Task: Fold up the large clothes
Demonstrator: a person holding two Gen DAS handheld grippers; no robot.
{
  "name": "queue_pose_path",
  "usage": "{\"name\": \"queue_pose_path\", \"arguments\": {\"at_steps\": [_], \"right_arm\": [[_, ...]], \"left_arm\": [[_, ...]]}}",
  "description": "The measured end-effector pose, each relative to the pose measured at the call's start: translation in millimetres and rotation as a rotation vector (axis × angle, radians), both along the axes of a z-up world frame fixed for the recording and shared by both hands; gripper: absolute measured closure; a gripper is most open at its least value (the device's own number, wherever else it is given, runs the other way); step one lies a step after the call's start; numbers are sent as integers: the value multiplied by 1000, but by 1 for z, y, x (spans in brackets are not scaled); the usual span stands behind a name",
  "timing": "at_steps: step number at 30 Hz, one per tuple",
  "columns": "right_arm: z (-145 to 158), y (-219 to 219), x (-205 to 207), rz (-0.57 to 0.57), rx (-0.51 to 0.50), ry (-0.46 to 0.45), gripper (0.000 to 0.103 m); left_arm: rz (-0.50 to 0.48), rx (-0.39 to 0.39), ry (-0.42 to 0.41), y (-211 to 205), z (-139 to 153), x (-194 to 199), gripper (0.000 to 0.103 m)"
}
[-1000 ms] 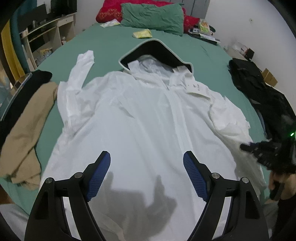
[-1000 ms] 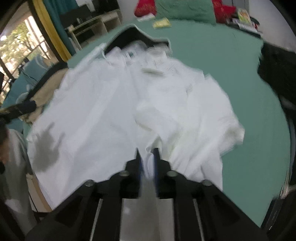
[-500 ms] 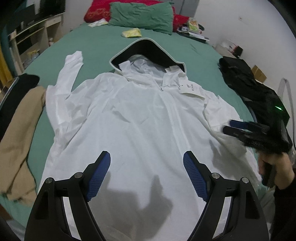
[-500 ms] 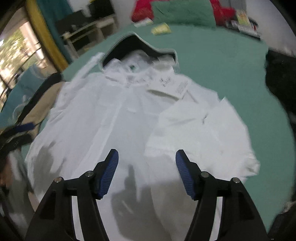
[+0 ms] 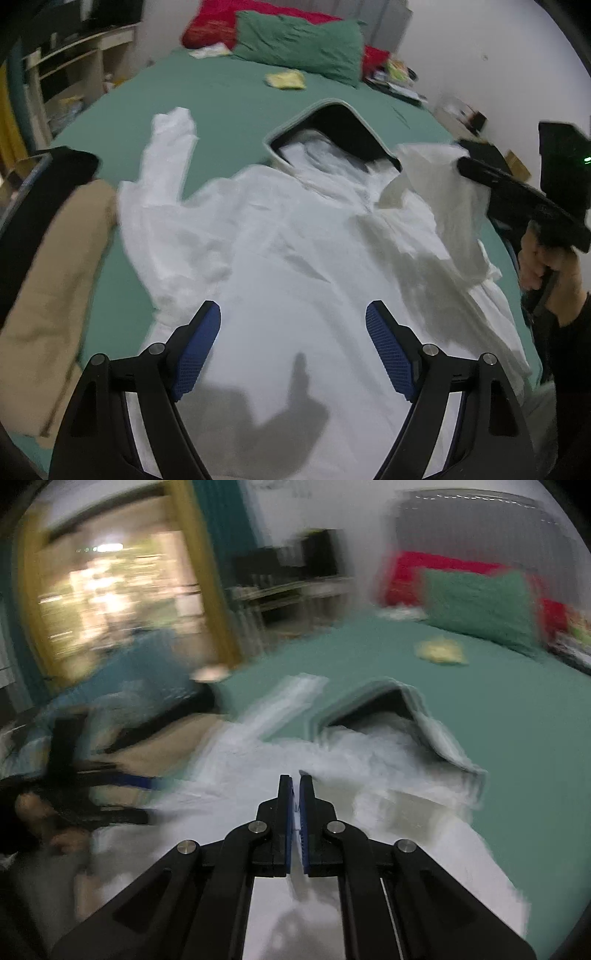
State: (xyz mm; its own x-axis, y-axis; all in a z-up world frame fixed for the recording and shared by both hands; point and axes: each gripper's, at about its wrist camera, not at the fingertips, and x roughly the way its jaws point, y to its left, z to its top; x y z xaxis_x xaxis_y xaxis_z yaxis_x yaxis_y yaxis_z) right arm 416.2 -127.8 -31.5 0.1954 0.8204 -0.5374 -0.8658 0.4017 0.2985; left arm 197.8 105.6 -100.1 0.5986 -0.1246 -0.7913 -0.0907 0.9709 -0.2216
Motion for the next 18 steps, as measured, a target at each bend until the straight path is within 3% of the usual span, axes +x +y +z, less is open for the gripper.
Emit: {"name": "queue_pose_path", "arguments": {"at_steps": [2,3,4,5,6,7,9,13,16,18], "right_arm": [[2,36,2,187,33,62,95],[1,46,2,221,23,68,91],[-1,56,3,226,-15,62,66],[-4,59,4,191,-69,32,25],[-6,55,4,153,-100,2,11],[-7,44,4,110,-116,-23,5],[-11,11,8,11,-148,-38,5],[-43,-80,25,-342,-342,-46,5],[-85,-145,49,-534,-357,134,5],[-117,-176,64,-591,-253,311,10]], "left_arm": [[32,6,-17,10,3,0,19],[49,6,-28,15,3,0,19],[63,2,-43,18,3,2,19],[71,1,-59,21,1,6,19],[76,9,-71,22,-1,11,19],[77,25,-80,20,-4,16,19],[58,38,-76,14,-13,30,19],[-18,43,-28,-9,-40,57,19],[-56,42,31,-24,-60,69,19],[-104,68,97,-37,-77,79,19]]}}
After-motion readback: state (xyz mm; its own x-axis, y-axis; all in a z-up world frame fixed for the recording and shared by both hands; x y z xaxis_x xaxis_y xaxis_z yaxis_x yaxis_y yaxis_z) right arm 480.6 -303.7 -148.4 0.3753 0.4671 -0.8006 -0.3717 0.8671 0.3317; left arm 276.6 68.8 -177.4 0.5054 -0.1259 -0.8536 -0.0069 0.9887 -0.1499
